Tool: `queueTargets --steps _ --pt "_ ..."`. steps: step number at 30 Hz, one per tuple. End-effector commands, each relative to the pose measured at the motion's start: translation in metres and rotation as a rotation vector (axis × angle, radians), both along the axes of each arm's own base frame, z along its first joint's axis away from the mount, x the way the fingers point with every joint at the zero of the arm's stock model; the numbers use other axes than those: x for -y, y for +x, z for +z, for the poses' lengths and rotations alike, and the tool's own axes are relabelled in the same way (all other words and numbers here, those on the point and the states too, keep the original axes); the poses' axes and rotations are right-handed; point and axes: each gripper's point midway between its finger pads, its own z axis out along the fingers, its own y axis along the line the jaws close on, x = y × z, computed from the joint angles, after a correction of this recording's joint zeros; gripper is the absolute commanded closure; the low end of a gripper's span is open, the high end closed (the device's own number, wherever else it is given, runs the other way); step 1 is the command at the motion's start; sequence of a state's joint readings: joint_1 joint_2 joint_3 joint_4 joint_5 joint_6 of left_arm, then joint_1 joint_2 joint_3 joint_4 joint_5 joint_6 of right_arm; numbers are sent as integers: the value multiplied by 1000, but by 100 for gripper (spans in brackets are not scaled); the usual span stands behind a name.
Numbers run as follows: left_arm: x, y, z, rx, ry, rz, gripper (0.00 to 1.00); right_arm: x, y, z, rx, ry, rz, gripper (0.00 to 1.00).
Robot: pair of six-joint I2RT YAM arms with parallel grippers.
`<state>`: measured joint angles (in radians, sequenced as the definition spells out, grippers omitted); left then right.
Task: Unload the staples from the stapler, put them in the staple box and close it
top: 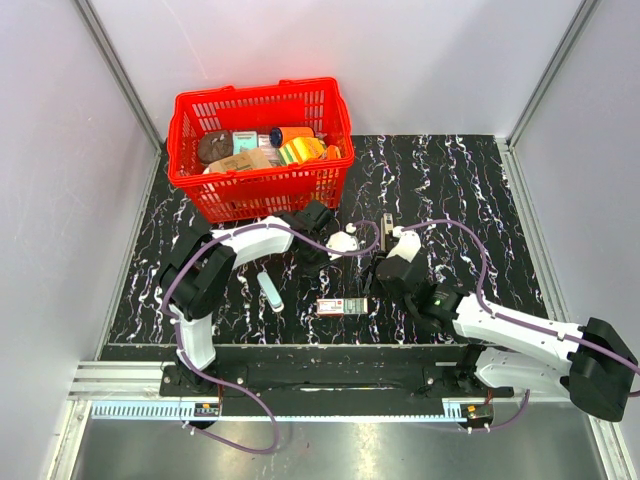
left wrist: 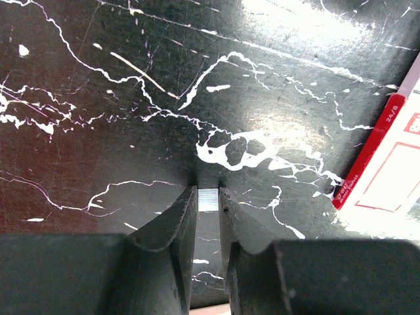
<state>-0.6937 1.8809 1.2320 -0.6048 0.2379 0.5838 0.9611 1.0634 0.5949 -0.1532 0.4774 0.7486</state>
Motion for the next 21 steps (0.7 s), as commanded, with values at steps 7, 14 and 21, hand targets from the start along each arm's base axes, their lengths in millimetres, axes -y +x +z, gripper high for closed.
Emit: queueTargets --steps 7,14,21 --pt "20 -1 33 -40 -79 68 94 -3 10 26 56 28 -9 57" --pt "52 19 136 -42 -377 172 97 -7 14 66 123 75 7 57" --pt "60 16 251 -265 -769 248 96 -22 18 124 192 167 64 52"
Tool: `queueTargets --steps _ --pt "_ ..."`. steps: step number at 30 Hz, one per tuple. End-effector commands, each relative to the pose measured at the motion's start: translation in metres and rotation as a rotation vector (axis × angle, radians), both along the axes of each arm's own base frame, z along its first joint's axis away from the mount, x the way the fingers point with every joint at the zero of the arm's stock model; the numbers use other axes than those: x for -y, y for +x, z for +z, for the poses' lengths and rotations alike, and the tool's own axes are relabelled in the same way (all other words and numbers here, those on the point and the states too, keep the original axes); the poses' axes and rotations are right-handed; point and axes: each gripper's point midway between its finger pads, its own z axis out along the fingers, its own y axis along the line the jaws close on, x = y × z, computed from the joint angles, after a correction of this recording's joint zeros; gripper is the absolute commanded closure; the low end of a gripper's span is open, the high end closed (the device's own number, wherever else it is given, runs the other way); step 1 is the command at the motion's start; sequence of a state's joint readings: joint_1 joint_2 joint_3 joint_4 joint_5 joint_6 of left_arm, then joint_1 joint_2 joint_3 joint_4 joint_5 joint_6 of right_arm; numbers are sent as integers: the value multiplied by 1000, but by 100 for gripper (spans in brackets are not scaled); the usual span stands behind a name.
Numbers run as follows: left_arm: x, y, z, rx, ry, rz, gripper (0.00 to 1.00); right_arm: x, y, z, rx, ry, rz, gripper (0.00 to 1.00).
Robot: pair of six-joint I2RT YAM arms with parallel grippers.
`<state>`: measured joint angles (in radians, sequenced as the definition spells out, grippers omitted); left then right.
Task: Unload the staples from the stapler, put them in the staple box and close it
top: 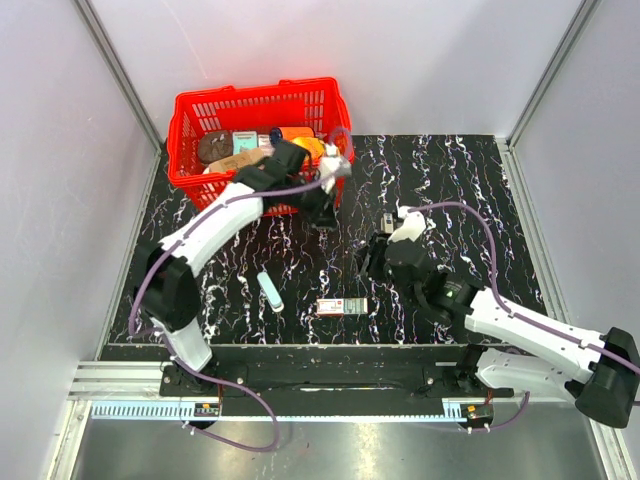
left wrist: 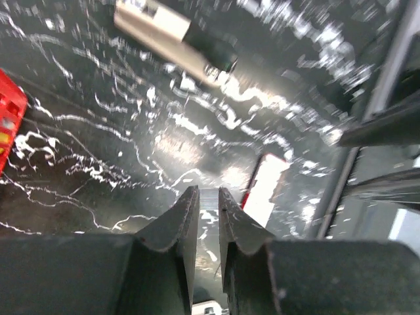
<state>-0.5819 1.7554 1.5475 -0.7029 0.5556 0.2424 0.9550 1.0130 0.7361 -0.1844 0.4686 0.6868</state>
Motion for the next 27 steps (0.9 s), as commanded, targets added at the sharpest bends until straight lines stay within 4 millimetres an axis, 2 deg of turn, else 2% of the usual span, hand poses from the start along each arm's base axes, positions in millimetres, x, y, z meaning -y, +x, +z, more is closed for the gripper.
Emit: queueTargets --steps 1,6,8,10,14,18,27 --pt "9 -20 106 -172 -391 -8 96 -13 6 65 97 114 56 51" --pt "3 -40 153 -367 -685 -63 91 -33 -5 127 205 330 196 41" --pt "1 -51 161 -420 -746 -97 89 -36 -8 146 242 404 233 38" --pt "-1 -60 166 -443 -778 -120 88 -37 -12 157 265 453 257 37" --pt "-4 -65 173 -470 -809 -139 87 -43 -17 172 302 524 317 36" --pt "-5 -68 181 -486 -829 -152 87 -44 -14 178 322 550 333 36" --pt "-5 -71 183 -501 -846 -173 85 -44 -9 176 309 602 345 41"
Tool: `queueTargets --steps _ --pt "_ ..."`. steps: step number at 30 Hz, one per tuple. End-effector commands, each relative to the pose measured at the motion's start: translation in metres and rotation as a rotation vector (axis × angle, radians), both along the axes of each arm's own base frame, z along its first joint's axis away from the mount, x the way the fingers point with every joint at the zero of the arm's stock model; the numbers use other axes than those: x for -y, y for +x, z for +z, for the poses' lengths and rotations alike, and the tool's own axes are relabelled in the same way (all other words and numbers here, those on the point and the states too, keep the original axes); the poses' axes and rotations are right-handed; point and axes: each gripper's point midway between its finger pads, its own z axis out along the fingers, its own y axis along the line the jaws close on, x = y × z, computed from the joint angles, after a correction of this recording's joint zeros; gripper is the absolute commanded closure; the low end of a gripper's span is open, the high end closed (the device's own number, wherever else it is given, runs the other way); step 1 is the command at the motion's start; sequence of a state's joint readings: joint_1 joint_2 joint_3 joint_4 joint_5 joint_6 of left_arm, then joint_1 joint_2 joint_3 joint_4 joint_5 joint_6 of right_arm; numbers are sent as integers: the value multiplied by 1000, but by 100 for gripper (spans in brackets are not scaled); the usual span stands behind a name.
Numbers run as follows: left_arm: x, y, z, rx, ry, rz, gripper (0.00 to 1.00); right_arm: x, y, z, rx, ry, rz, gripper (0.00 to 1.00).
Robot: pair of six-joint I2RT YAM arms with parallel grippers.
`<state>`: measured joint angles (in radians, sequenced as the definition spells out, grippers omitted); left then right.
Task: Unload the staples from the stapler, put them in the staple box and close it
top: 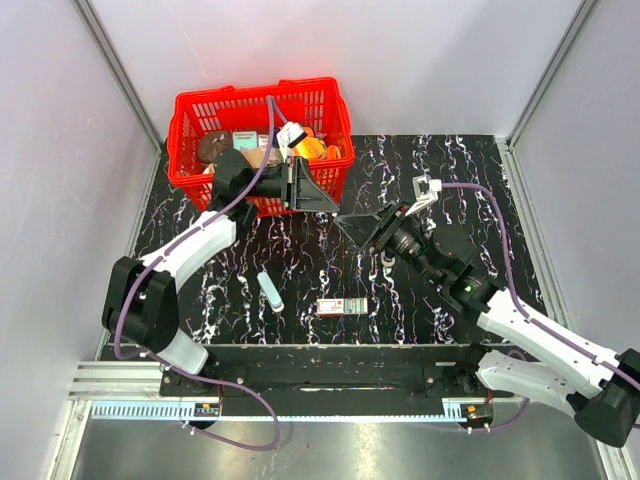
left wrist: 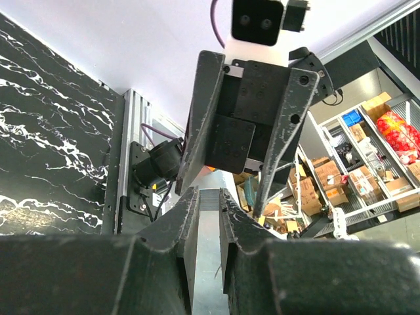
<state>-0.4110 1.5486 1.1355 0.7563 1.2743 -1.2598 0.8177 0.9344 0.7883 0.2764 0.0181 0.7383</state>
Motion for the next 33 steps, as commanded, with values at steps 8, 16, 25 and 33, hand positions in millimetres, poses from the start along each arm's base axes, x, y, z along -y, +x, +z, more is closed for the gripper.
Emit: queueTargets --steps 8,16,25,33 --pt "-4 -7 8 47 -36 -34 84 -10 1 19 37 92 68 45" --pt "-3 -7 4 43 -31 -31 84 -16 5 20 34 99 70 51" --pt "-4 -6 2 42 -29 -29 84 -16 8 24 44 105 61 60" --pt "-3 -7 -1 35 -26 -30 83 -15 9 31 73 103 51 66"
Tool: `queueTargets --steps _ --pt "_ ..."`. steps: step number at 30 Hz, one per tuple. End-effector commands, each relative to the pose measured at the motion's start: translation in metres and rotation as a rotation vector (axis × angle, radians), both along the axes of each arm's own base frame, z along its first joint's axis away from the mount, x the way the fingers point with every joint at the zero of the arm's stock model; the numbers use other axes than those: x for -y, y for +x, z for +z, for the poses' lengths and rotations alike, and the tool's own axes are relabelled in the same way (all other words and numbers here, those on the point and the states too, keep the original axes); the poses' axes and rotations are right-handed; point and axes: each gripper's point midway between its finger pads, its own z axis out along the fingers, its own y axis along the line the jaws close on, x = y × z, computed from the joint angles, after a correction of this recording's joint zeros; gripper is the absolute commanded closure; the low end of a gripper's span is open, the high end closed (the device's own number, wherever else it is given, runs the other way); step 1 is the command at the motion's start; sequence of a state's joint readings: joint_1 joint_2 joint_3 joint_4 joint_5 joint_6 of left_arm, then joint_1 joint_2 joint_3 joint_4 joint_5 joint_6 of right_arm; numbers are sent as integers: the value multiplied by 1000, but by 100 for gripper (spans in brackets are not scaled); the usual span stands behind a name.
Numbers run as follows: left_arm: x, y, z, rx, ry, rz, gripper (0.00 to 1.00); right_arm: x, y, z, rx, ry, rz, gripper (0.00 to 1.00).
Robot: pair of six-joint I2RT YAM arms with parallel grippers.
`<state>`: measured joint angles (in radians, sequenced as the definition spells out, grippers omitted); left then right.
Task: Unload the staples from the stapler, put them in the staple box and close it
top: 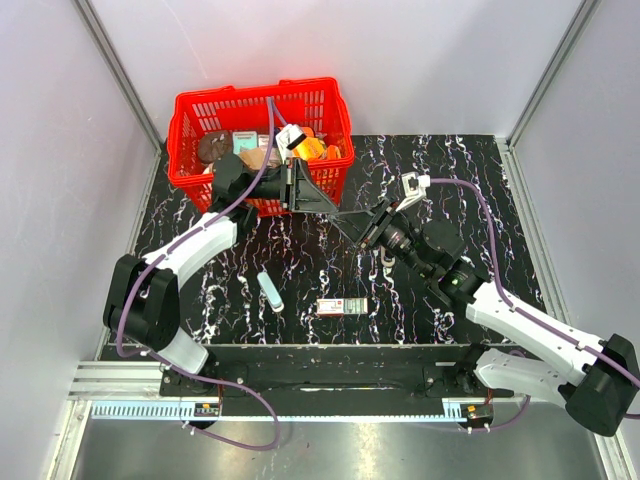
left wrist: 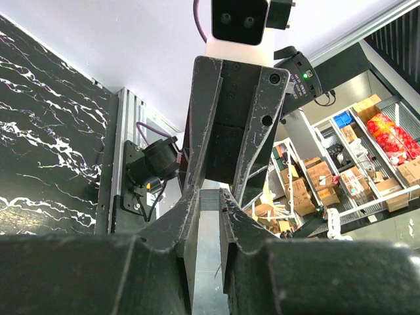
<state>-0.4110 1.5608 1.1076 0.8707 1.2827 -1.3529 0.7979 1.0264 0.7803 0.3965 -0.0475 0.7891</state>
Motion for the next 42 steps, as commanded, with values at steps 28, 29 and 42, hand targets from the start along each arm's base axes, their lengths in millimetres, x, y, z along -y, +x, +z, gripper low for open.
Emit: queueTargets --steps 28,29,42 --pt "-26 64 -33 153 222 220 35 25 -15 -80 -199 -264 -26 83" --pt "-29 69 -39 197 263 245 35 29 -16 -100 -257 -329 -34 83" --pt "-69 69 -157 405 763 312 36 53 -36 -243 -626 -822 -186 88"
